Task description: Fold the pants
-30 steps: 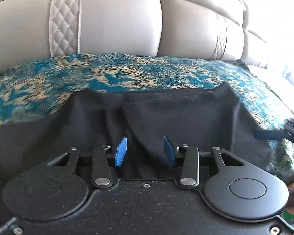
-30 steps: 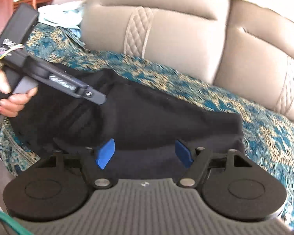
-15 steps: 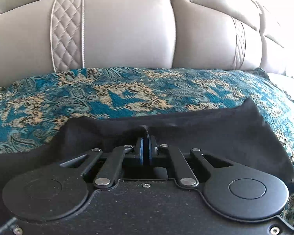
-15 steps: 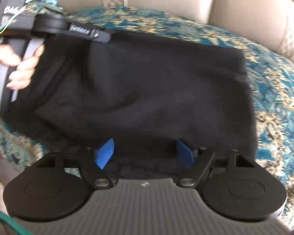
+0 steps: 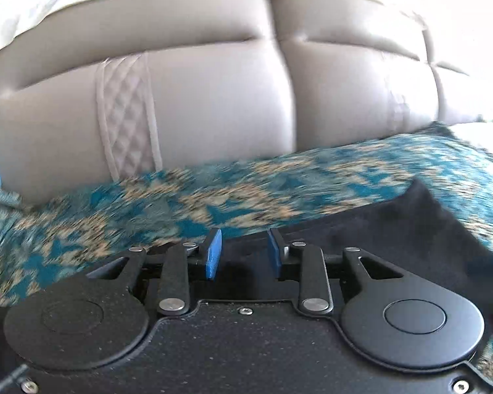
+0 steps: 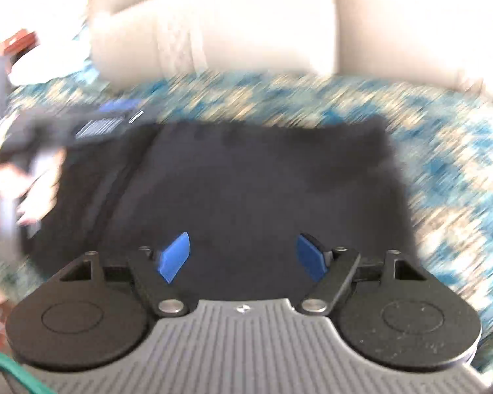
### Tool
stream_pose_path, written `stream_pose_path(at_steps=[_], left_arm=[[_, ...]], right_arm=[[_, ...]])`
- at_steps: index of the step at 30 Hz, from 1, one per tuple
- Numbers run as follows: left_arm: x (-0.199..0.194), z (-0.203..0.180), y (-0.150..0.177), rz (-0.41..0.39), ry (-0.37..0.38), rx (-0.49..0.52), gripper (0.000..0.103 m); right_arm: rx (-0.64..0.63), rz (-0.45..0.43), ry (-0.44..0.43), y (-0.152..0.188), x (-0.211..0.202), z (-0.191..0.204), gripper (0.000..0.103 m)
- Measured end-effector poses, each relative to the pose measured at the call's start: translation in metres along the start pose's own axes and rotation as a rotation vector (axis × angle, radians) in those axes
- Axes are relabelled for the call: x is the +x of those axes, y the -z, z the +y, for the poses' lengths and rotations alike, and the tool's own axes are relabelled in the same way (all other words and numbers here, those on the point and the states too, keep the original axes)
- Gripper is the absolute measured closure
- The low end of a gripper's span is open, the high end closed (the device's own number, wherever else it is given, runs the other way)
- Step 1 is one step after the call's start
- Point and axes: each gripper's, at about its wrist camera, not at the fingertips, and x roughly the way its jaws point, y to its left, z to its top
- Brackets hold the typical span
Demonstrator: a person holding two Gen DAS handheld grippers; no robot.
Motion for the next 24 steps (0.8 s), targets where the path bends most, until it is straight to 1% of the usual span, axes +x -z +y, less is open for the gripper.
stream_pose_path(at_steps=[1,3,4,5,7,8,9,11,12,13,14,15,16,19,21,24], left_arm=[[-0.001,-0.004,0.000,0.002,0.032,0.001,0.074],[0.000,-0.012,0.002,0.030,0.106,0.003,0.074],[0.003,-0.016,0.004,0.042,0.127,0.010,0.073],[0.007,-0.021,0.007,0.050,0.131,0.026,0.072],[0.019,-0.027,0.012,0.053,0.108,0.049,0.072],[0.025,-0.028,0.015,0.056,0.094,0.046,0.072],[0.033,-0.026,0.018,0.059,0.077,0.030,0.073],[0.046,-0.020,0.025,0.060,0.034,-0.006,0.077],[0.049,-0.016,0.028,0.049,0.020,-0.015,0.077],[0.049,-0.014,0.030,0.020,0.010,-0.014,0.078],[0.051,-0.013,0.032,0.009,0.001,-0.006,0.078],[0.052,-0.012,0.033,0.004,-0.007,0.001,0.078],[0.054,-0.011,0.033,-0.003,-0.007,0.003,0.078],[0.056,-0.012,0.033,-0.019,-0.015,0.008,0.078],[0.056,-0.014,0.033,-0.026,-0.019,0.010,0.078],[0.060,-0.014,0.031,-0.028,-0.019,-0.003,0.078]], right_arm=[[-0.010,-0.047,0.037,-0.007,0.000,-0.007,0.019],[-0.024,-0.109,0.088,-0.021,0.005,-0.020,0.021],[-0.025,-0.125,0.100,-0.027,0.010,-0.027,0.025],[-0.019,-0.139,0.107,-0.033,0.017,-0.035,0.027],[-0.013,-0.147,0.109,-0.041,0.029,-0.045,0.030],[-0.015,-0.147,0.127,-0.044,0.038,-0.050,0.031],[-0.011,-0.139,0.151,-0.044,0.044,-0.053,0.032],[0.023,-0.114,0.204,-0.044,0.061,-0.063,0.039],[0.044,-0.103,0.224,-0.043,0.067,-0.069,0.041],[0.061,-0.096,0.243,-0.041,0.072,-0.074,0.043],[0.064,-0.116,0.251,-0.037,0.074,-0.078,0.043],[0.040,-0.133,0.282,-0.034,0.073,-0.077,0.041],[0.012,-0.119,0.334,-0.032,0.076,-0.077,0.039],[0.034,-0.164,0.370,-0.024,0.076,-0.087,0.030],[0.060,-0.187,0.390,-0.022,0.073,-0.091,0.030],[0.068,-0.221,0.409,-0.022,0.070,-0.093,0.030]])
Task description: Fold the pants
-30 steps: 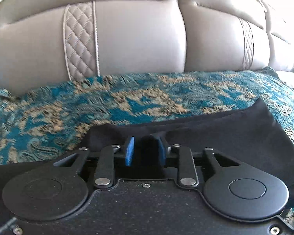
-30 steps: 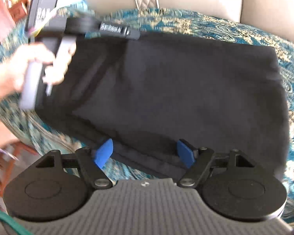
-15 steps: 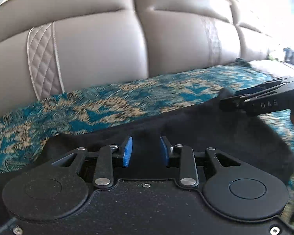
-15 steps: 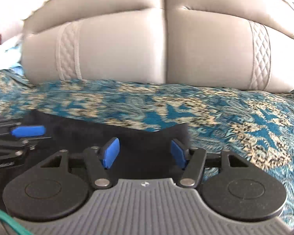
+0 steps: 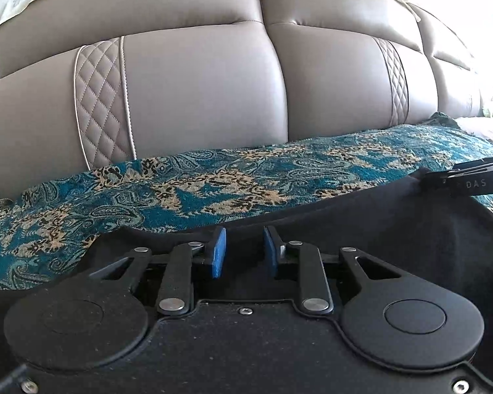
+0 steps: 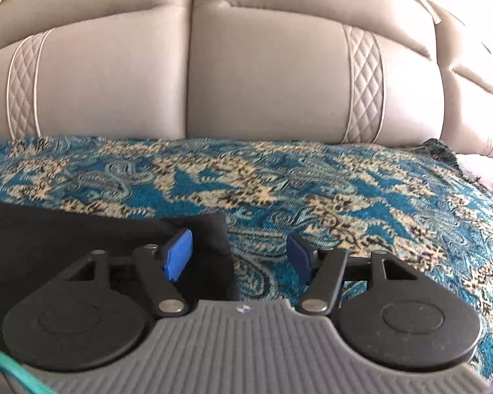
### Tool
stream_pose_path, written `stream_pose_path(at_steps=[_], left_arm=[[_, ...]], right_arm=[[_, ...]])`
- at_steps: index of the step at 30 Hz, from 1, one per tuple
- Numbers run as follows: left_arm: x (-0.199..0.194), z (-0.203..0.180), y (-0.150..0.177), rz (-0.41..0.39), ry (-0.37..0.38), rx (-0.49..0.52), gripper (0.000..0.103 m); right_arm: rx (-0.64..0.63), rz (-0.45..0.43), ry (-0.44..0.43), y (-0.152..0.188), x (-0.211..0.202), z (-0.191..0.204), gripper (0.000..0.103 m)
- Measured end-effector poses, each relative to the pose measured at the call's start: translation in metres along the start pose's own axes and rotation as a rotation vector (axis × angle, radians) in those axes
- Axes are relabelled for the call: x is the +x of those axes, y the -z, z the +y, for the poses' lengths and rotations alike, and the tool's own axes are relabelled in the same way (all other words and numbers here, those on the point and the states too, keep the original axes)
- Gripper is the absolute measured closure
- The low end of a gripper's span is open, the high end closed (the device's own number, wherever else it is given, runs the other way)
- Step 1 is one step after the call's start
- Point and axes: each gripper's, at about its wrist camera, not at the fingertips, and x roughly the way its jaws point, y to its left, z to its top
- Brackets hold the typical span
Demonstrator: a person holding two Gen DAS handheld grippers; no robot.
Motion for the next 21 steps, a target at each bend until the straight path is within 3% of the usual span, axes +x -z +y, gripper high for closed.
stream_pose_path(at_steps=[3,8,14,18,21], left_arm=[[0.003,0.005,0.000,0.003,0.014,-0.028,0.077],[0.004,0.004,0.001,-0.001,0.007,-0.023,0.077],[0.004,0.003,0.002,-0.004,0.007,-0.022,0.077],[0.004,0.003,0.002,-0.005,0.007,-0.021,0.077],[0.004,0.003,0.002,-0.006,0.007,-0.021,0.077]], right_arm=[[0.094,-0.008,0.011,-0.005,0.000,-0.013,0.030],[0.223,0.061,-0.022,-0.014,-0.007,-0.028,0.029],[0.170,0.296,-0.108,-0.005,-0.032,-0.023,0.029],[0.097,0.407,-0.098,0.009,-0.056,-0.024,0.031],[0.115,0.520,-0.080,0.015,-0.063,-0.032,0.032]])
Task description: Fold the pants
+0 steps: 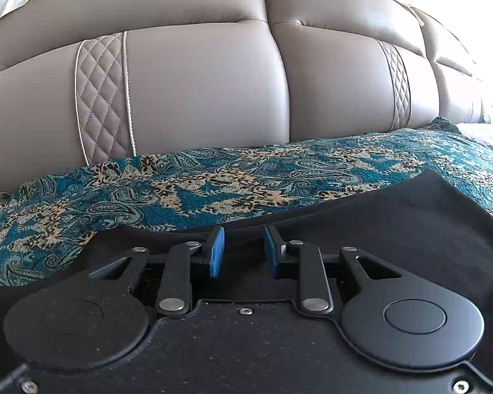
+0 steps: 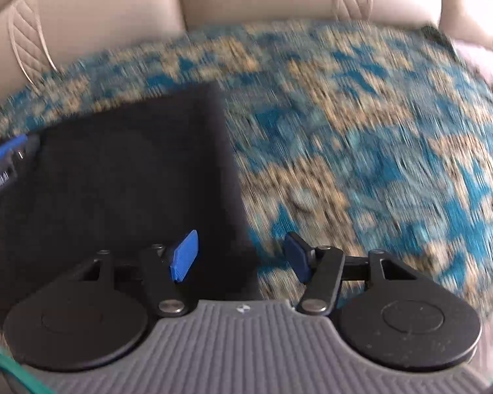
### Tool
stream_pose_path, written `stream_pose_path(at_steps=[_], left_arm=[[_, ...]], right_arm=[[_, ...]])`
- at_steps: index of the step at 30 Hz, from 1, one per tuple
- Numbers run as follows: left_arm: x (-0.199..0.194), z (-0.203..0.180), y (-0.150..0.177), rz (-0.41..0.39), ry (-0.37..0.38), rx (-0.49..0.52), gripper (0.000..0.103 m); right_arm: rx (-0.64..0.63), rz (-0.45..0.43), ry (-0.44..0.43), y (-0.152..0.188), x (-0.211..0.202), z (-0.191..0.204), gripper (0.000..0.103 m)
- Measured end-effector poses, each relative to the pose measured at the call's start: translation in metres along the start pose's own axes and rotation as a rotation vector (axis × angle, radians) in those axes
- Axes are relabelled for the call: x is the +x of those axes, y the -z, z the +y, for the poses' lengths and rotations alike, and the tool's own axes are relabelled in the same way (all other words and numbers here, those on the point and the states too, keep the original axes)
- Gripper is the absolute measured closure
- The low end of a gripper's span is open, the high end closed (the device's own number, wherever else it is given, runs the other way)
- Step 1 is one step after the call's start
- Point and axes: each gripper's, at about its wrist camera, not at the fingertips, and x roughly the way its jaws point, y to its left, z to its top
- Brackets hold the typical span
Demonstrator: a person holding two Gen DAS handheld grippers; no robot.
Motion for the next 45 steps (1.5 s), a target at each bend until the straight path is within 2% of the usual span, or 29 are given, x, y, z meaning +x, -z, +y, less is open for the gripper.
stream_pose_path(at_steps=[5,10,12,14,17,22,26,29,38,45], left_arm=[[0.000,0.000,0.000,-0.002,-0.001,0.003,0.077],[0.000,0.000,0.001,-0.004,0.001,0.002,0.077],[0.000,0.000,0.001,-0.004,0.000,0.003,0.077],[0.000,0.000,0.001,-0.005,-0.001,0.004,0.077],[0.000,0.000,0.001,-0.006,0.001,0.002,0.076],[0.000,0.001,0.001,-0.007,0.007,-0.006,0.076],[0.000,0.001,0.001,-0.007,0.008,-0.006,0.075],[0.000,0.001,0.001,-0.008,0.008,-0.006,0.075],[0.000,0.001,0.001,-0.008,0.010,-0.009,0.075],[0.000,0.002,0.001,-0.009,0.010,-0.009,0.075]], right_arm=[[0.093,0.159,-0.007,0.010,0.001,-0.010,0.029],[0.131,0.194,-0.007,0.020,-0.003,-0.009,0.025],[0.164,0.181,0.027,0.017,-0.007,-0.009,0.022],[0.142,0.148,0.089,0.012,-0.011,-0.002,0.014],[0.088,0.061,0.144,0.003,-0.020,0.018,0.011],[0.004,-0.144,0.004,-0.002,-0.034,0.056,0.000],[-0.145,-0.263,-0.059,0.005,-0.024,0.098,0.000],[-0.231,-0.306,-0.104,0.013,-0.015,0.119,0.000],[-0.249,-0.378,-0.243,0.027,0.015,0.134,0.000],[-0.399,-0.489,-0.208,0.051,0.025,0.150,0.000]])
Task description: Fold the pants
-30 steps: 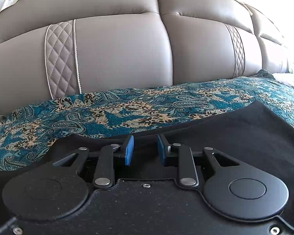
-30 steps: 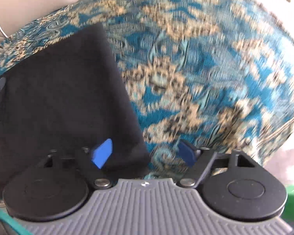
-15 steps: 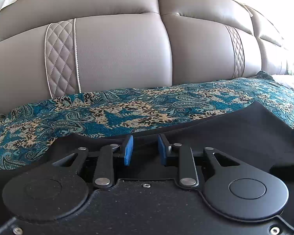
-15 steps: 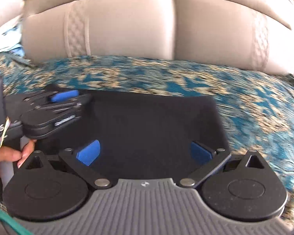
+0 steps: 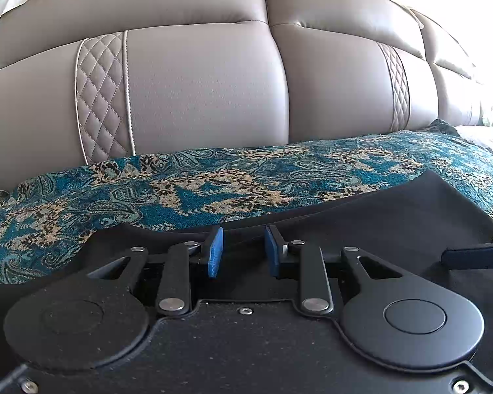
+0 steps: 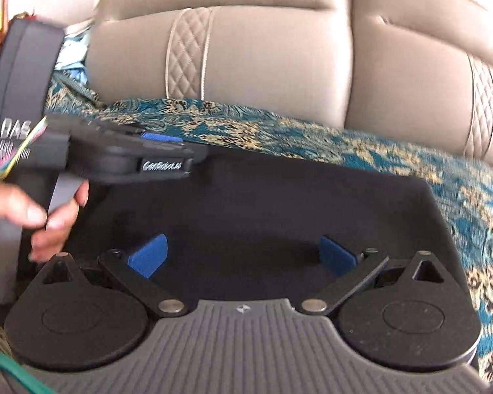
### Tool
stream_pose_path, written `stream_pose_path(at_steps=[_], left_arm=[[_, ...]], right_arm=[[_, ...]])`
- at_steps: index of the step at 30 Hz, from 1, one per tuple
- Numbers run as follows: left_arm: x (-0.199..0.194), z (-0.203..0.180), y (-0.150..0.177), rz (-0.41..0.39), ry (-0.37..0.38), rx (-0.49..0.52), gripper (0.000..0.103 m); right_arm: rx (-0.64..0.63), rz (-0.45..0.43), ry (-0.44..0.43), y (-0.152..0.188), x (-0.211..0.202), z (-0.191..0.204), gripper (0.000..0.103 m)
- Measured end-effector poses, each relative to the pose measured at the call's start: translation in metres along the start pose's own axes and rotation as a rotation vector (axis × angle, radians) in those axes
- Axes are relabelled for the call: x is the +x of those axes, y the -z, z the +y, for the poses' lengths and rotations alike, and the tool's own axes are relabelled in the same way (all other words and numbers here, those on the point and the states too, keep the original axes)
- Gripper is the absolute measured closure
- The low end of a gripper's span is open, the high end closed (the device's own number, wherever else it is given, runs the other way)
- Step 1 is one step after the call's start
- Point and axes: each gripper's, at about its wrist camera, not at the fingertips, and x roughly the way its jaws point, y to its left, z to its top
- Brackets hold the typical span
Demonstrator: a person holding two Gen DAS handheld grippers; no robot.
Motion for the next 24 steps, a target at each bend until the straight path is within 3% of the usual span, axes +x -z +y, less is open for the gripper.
stream_pose_path(at_steps=[5,9,12,13,14,15,17,20,24], left_arm=[[0.000,0.000,0.000,0.000,0.001,0.000,0.075],[-0.001,0.000,0.000,0.000,0.001,-0.001,0.074],[-0.002,0.000,0.000,-0.001,0.014,-0.001,0.065],[-0.003,-0.001,-0.001,0.000,0.020,0.000,0.047],[-0.004,-0.002,-0.001,0.005,-0.006,0.002,0.010],[-0.005,-0.002,-0.002,0.010,-0.047,-0.002,0.000],[-0.012,0.000,-0.001,-0.017,-0.065,-0.015,0.003],[-0.022,0.006,-0.004,0.001,-0.002,-0.015,0.003],[-0.045,0.014,-0.013,-0.005,-0.020,-0.019,0.002]], right_arm=[[-0.019,-0.023,-0.031,0.002,0.001,0.005,0.000],[-0.053,-0.094,-0.054,0.013,0.003,0.005,0.000],[-0.047,-0.093,-0.067,0.013,0.003,0.003,0.000],[-0.046,-0.096,-0.069,0.013,0.003,0.003,0.000],[-0.046,-0.097,-0.070,0.014,0.003,0.003,0.000],[-0.045,-0.098,-0.071,0.014,0.003,0.003,0.000],[-0.046,-0.102,-0.072,0.015,0.003,0.003,0.000],[-0.045,-0.104,-0.073,0.015,0.003,0.003,0.000],[-0.045,-0.105,-0.074,0.016,0.002,0.002,0.000]])
